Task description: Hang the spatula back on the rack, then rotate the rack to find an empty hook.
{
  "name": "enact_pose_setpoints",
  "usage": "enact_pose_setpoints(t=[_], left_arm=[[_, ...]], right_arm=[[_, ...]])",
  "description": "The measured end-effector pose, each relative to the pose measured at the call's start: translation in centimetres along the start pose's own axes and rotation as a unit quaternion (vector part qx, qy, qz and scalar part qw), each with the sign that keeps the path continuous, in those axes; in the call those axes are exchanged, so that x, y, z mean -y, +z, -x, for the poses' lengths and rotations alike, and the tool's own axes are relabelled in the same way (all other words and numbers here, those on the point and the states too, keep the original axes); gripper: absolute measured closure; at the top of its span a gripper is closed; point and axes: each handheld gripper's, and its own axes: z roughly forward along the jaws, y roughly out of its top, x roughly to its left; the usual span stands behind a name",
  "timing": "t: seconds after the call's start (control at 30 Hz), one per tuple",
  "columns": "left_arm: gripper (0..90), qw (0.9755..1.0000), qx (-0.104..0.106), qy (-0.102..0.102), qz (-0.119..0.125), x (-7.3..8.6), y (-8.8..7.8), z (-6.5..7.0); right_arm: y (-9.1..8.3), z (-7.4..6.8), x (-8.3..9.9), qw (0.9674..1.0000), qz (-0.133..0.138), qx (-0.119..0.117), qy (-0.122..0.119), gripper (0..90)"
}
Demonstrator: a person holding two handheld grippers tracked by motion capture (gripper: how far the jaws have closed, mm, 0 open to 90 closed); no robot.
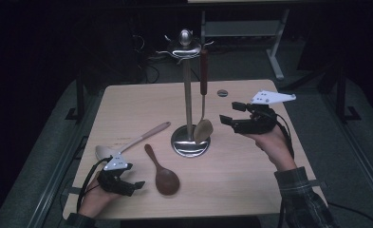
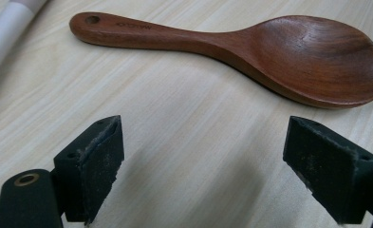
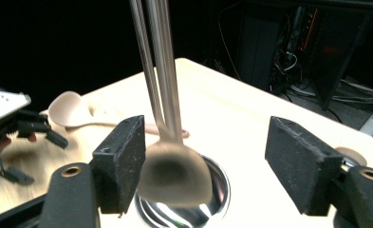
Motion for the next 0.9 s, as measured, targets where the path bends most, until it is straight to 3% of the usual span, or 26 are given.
enact_pose_setpoints(t=[0.27,0.33,0.4,0.43,0.5,0.57,0.73,0.9], left_arm=[[15.0,0.9999,0.001,-0.016,0.004,-0.4,-0.5,-0.2],[16.1,0.9998,0.007,-0.020,0.003,-0.7,-0.8,-0.2],[16.8,0.9997,0.011,-0.022,0.004,-1.1,-1.1,-0.2],[20.8,0.9996,0.015,-0.024,0.008,-1.4,-1.3,-0.2],[21.8,0.9988,0.024,-0.039,0.019,-2.1,-1.7,-0.1],[27.8,0.9981,0.032,-0.047,0.022,-2.7,-2.1,0.0],[44.4,0.9972,0.051,-0.040,0.037,-4.9,-3.1,0.1],[65.6,0.9942,0.077,-0.048,0.058,-7.8,-4.3,-0.3]], right_arm=[[-0.6,0.7,3.6,0.9997,-0.016,0.004,0.020,25.0],[-1.0,1.1,5.5,0.9993,-0.025,0.005,0.028,23.6],[-1.1,1.2,6.2,0.9991,-0.025,0.005,0.034,22.8],[-1.3,1.3,7.5,0.9985,-0.035,0.013,0.039,21.2],[-1.4,1.4,8.0,0.9983,-0.037,0.016,0.041,20.3],[-1.6,1.4,9.0,0.9975,-0.047,0.024,0.047,18.6],[-2.1,1.2,10.7,0.9960,-0.068,0.036,0.046,16.7],[-2.5,0.6,12.3,0.9948,-0.078,0.039,0.052,15.6]])
